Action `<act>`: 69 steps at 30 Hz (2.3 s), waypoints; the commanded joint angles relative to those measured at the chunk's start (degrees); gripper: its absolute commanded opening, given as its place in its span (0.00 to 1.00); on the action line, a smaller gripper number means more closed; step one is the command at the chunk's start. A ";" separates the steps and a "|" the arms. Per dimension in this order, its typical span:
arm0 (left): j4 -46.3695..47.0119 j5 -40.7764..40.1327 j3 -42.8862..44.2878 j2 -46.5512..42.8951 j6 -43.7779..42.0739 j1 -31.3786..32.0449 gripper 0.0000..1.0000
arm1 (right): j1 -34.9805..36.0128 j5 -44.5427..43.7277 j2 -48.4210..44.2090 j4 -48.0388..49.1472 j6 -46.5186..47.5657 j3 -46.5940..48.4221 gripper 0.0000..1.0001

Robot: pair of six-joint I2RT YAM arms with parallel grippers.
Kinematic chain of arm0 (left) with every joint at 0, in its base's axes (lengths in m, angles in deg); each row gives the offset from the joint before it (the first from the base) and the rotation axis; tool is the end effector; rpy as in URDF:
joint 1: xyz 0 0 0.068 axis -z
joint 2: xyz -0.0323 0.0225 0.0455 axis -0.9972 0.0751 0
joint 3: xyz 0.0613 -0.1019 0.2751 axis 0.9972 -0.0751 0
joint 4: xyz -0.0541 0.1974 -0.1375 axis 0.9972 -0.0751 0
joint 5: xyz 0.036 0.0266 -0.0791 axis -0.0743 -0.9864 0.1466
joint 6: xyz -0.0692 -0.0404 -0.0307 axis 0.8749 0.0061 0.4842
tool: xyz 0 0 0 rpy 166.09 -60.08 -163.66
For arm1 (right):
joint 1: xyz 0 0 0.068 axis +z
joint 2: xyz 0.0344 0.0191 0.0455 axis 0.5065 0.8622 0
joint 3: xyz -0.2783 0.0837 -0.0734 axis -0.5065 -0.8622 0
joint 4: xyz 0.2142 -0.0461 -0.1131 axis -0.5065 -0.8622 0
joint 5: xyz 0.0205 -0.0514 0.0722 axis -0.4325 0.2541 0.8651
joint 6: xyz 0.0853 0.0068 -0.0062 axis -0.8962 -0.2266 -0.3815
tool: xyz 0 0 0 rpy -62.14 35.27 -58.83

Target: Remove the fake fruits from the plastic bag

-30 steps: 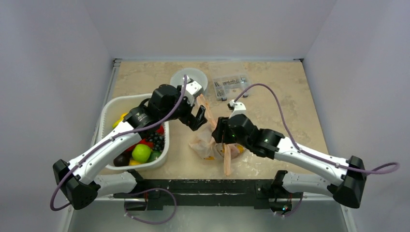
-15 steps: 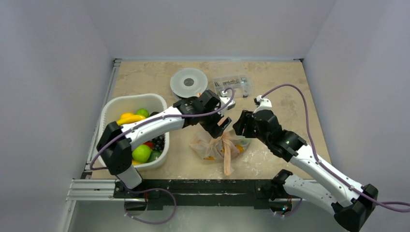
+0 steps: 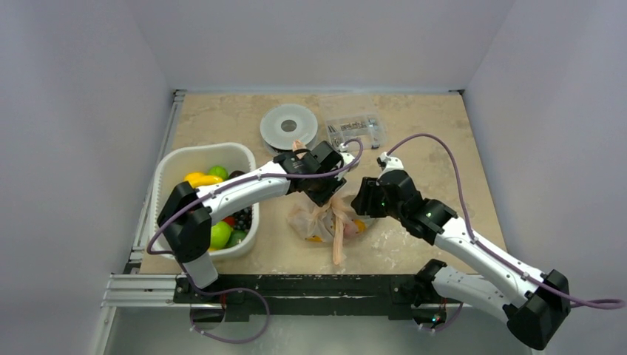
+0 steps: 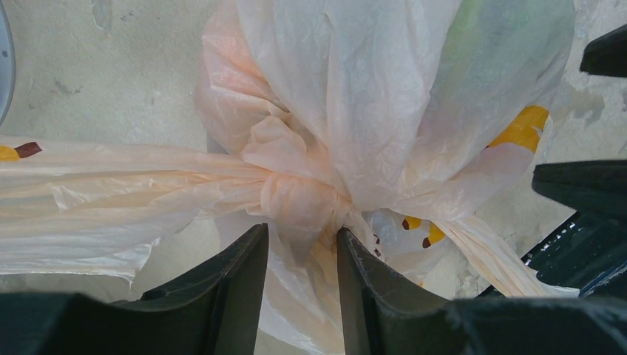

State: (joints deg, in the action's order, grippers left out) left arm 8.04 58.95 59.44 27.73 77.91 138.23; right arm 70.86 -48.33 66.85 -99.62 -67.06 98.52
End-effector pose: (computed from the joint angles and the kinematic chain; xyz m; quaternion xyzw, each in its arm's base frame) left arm 0.2306 -0.2972 0.2587 0.3810 0.8842 -0.1179 0.2432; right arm 0.1556 0.1189 0.2659 -0.0018 0.8966 0.2242 0.3820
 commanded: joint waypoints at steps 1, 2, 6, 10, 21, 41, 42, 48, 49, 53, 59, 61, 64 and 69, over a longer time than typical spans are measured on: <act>0.01 1.15 2.14 -2.57 1.04 0.11 0.36 | -0.13 6.48 0.73 4.70 1.41 -0.82 0.49; 0.07 1.43 2.15 -2.73 1.14 0.16 0.31 | -0.11 7.51 0.92 5.60 2.21 -1.09 0.50; 0.31 4.23 2.15 -3.82 1.48 0.11 0.00 | -0.10 7.55 1.32 7.14 1.94 -1.72 0.53; 1.55 7.65 1.44 -5.40 1.01 0.11 0.00 | -0.16 7.71 1.46 10.45 0.24 -2.83 0.53; 3.33 11.38 -0.01 -8.59 0.90 0.11 0.00 | -0.09 8.73 2.17 16.81 -4.40 -3.22 0.57; 3.02 7.67 0.35 -10.70 2.02 -1.36 0.00 | -0.09 6.42 -1.47 25.90 -9.56 -10.79 0.00; 2.88 5.69 0.31 -10.73 2.44 -1.75 0.00 | -0.09 6.43 -1.68 25.96 -9.52 -10.77 0.00; 1.81 4.00 1.09 -10.51 6.07 -6.76 0.00 | -0.13 -3.96 -2.19 17.27 -11.33 -8.19 0.00; 1.54 3.98 1.21 -10.43 6.61 -7.68 0.00 | -0.09 -7.67 -2.49 13.66 -12.86 -7.36 0.00; 0.65 2.57 1.44 -10.16 7.61 -9.27 0.00 | -0.29 -23.70 -5.29 -0.59 -23.41 -5.41 0.00; 0.26 4.37 1.98 -9.75 7.05 -9.29 0.00 | -0.46 -19.63 -5.73 4.21 -19.53 -5.60 0.00; 0.86 4.64 1.73 -10.23 7.14 -9.29 0.00 | -0.43 -15.22 -5.09 5.97 -15.78 -4.88 0.00; 1.47 5.15 1.74 -10.98 7.18 -9.29 0.09 | -0.43 -10.92 -6.17 9.62 -9.99 -5.11 0.00; 4.57 5.19 -0.17 -13.54 4.41 -7.71 0.70 | -0.39 -7.22 -7.05 10.53 -4.05 -4.63 0.00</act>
State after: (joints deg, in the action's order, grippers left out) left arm 9.33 64.88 59.40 18.76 84.34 129.66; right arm 70.75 -59.10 60.80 -91.40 -78.52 91.55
